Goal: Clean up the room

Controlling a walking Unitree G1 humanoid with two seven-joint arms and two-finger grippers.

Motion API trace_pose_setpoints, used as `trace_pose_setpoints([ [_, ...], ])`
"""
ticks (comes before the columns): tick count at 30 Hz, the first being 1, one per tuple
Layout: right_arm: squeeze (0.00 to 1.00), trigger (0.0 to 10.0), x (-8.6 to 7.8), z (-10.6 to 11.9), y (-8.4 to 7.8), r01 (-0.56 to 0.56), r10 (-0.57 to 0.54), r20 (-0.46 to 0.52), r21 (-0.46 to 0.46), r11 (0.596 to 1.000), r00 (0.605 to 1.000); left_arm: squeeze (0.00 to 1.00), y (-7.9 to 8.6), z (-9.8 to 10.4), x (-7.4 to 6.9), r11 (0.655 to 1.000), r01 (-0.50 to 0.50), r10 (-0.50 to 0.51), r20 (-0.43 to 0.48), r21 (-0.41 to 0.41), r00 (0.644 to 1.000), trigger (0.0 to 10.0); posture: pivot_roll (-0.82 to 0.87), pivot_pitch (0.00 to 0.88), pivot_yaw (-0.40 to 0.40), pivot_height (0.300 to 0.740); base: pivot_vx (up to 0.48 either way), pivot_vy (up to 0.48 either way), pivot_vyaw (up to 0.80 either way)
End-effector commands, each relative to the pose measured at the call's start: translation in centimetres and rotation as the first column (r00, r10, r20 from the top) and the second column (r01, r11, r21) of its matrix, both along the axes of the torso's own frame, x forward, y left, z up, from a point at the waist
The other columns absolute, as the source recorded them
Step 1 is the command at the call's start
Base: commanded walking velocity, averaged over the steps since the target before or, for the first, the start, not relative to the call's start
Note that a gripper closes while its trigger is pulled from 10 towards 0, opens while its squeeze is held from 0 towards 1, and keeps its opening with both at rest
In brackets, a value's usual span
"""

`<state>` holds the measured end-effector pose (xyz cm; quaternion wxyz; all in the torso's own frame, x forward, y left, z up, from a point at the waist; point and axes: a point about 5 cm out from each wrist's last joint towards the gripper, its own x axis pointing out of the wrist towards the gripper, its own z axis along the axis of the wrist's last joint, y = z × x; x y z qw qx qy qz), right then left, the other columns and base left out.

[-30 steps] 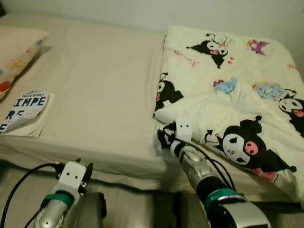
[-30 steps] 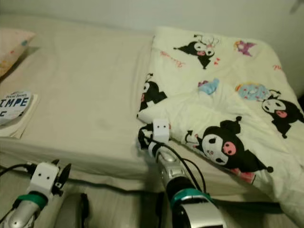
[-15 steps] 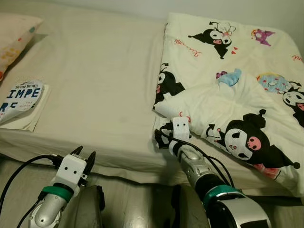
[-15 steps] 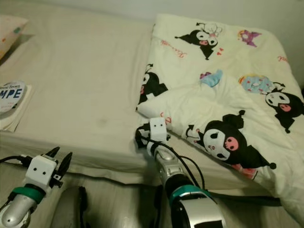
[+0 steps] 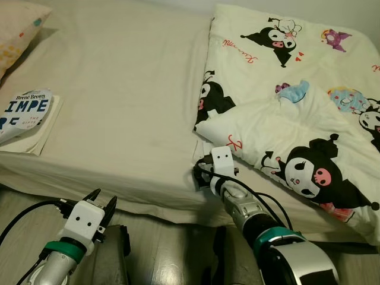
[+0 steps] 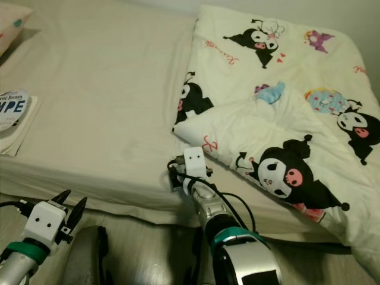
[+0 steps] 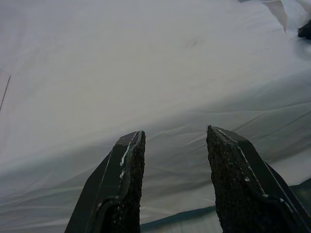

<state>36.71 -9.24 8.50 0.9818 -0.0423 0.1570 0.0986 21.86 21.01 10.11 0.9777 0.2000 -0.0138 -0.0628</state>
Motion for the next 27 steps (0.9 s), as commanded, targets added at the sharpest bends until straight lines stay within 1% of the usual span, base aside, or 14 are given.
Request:
trace_pose_setpoints([
  [1,0.00,10.0,-0.61,-1.19,-0.06,0.001,-0.002,-0.055,-0.024,1.000,0.998,0.00,-0.09,-0.43,-0.49,1.000,0.002,-0.002,-0.033,-0.002,0.999,10.0,0.23,0.254,-0.072,0.560,0.000,0.000,0.00],
  [3,0.00,10.0,-0.60,-1.15,0.03,0.001,-0.002,-0.052,-0.021,1.000,0.999,0.00,-0.10,-0.38,-0.46,1.000,0.003,-0.003,-0.034,-0.002,0.999,10.0,0.23,0.254,-0.072,0.560,0.000,0.000,0.00],
  [4,0.00,0.4,-0.51,-0.89,0.20,0.011,-0.011,-0.035,0.018,1.000,0.999,0.00,-0.07,-0.33,-0.49,1.000,0.003,-0.003,-0.038,-0.002,0.999,10.0,0.23,0.249,-0.072,0.560,0.000,0.000,0.00],
  [6,0.00,0.4,-0.51,-0.89,0.20,0.011,-0.011,-0.035,0.018,1.000,0.999,0.00,-0.07,-0.33,-0.49,1.000,0.003,-0.003,-0.038,-0.002,0.999,10.0,0.23,0.249,-0.072,0.560,0.000,0.000,0.00],
  [7,0.00,0.0,-0.48,-0.80,0.29,0.024,-0.022,-0.037,0.057,0.998,0.999,0.00,-0.04,-0.30,-0.59,1.000,0.001,-0.001,-0.045,-0.001,0.999,10.0,0.23,0.249,-0.072,0.560,0.000,0.000,0.00],
  [8,0.00,0.0,-0.48,-0.81,0.31,0.026,-0.023,-0.040,0.066,0.998,0.999,0.00,-0.02,-0.29,-0.62,1.000,0.000,0.000,-0.048,-0.001,0.999,10.0,0.23,0.249,-0.072,0.560,0.000,0.000,0.00],
  [19,0.00,0.0,-0.51,-0.87,0.31,0.029,-0.025,-0.047,0.083,0.996,0.999,0.00,-0.02,-0.41,-0.60,1.000,-0.004,0.003,-0.060,-0.002,0.998,10.0,0.24,0.233,-0.071,0.560,0.000,0.000,0.00],
  [25,0.00,0.0,-0.48,-0.91,-0.28,0.042,-0.037,-0.047,0.101,0.994,0.998,0.00,-0.27,-0.64,-0.01,1.000,-0.005,0.005,-0.069,-0.004,0.998,10.0,0.23,0.203,-0.073,0.560,0.000,0.000,0.00],
  [27,0.00,0.0,-0.48,-0.91,-0.28,0.042,-0.037,-0.047,0.101,0.994,0.998,0.00,-0.27,-0.64,-0.01,1.000,-0.005,0.005,-0.069,-0.004,0.998,10.0,0.23,0.203,-0.073,0.560,0.000,0.000,0.00],
])
